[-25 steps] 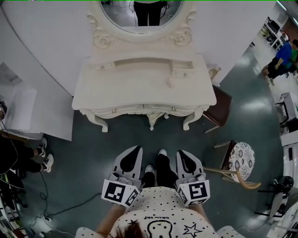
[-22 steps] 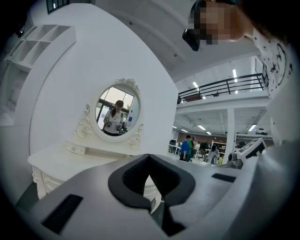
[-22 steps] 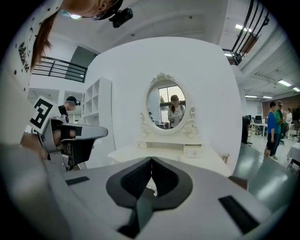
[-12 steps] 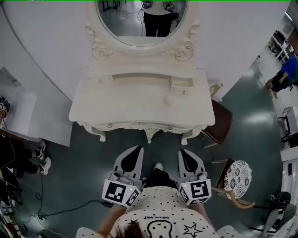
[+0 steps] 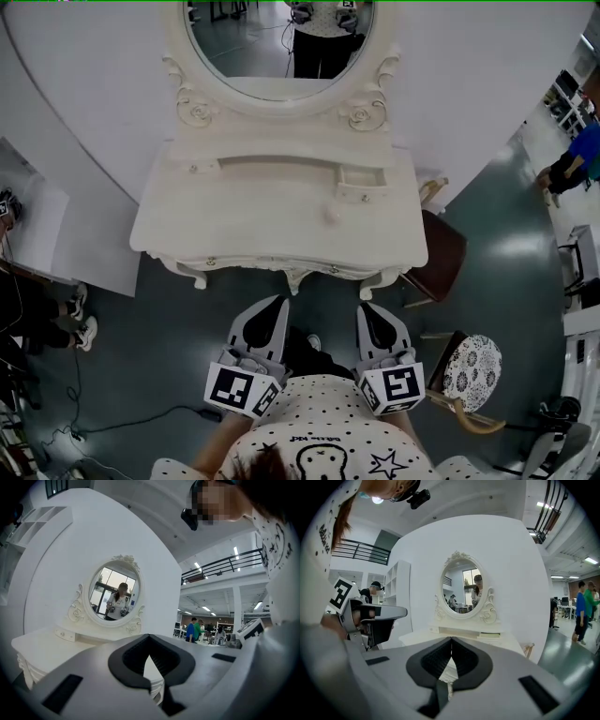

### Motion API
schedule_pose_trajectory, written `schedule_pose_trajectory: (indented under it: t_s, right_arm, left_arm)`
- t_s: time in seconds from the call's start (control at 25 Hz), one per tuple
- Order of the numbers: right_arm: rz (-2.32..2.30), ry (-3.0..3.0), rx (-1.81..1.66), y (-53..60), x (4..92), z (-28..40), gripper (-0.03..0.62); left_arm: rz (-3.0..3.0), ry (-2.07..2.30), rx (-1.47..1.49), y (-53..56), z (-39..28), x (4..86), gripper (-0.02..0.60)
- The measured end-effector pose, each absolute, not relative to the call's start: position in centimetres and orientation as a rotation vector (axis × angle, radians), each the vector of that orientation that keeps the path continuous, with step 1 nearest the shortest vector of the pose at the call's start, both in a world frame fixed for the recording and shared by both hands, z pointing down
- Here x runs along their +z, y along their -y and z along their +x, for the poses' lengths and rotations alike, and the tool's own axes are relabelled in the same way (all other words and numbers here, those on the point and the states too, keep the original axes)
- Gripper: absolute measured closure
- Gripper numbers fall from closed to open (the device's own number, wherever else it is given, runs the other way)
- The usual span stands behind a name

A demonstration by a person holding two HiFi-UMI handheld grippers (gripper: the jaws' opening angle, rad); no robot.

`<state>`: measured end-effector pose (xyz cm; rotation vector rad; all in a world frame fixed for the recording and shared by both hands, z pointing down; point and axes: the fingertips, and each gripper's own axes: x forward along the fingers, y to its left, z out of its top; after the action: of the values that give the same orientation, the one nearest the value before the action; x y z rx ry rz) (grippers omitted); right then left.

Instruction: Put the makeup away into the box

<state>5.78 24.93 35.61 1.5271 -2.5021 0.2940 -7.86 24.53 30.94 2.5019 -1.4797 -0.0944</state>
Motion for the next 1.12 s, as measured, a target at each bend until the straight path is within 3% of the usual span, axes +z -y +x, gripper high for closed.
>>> schedule_pose_trajectory:
  t_s: [1.12]
  right_arm:
    - [1.699,2.408,0.386,-10.7,35.2,1.3,0.586]
  left_arm:
    - [2.550,1.295,-0.036,-8.7,-11.7,31.6,0.586]
